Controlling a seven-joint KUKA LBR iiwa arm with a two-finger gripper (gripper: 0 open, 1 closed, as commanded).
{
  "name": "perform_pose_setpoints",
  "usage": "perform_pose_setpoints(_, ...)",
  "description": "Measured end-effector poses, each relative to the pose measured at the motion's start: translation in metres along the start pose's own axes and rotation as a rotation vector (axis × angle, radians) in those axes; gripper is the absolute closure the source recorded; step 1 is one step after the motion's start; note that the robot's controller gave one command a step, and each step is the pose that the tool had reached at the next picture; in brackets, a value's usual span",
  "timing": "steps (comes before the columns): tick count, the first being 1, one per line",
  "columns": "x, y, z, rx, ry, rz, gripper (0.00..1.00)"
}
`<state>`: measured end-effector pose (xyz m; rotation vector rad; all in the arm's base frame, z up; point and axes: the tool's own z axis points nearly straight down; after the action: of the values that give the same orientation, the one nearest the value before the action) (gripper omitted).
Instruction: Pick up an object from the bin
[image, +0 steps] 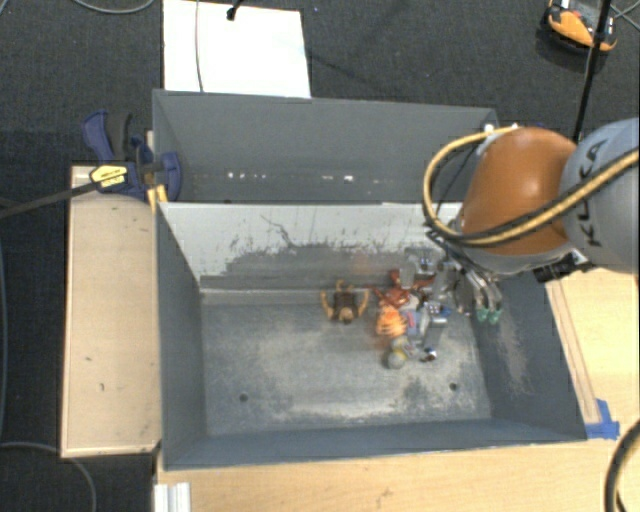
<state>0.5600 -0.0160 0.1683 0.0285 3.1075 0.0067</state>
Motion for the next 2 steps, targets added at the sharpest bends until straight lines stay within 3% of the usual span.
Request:
perform_pose_setpoints(1, -0.011, -0.03, 0.036, -0.003, 0.002, 0.118, 0.0)
perform_pose_setpoints(2, 0.016, -0.047, 0.072, 0.003, -0.003, 0.224, 0.0)
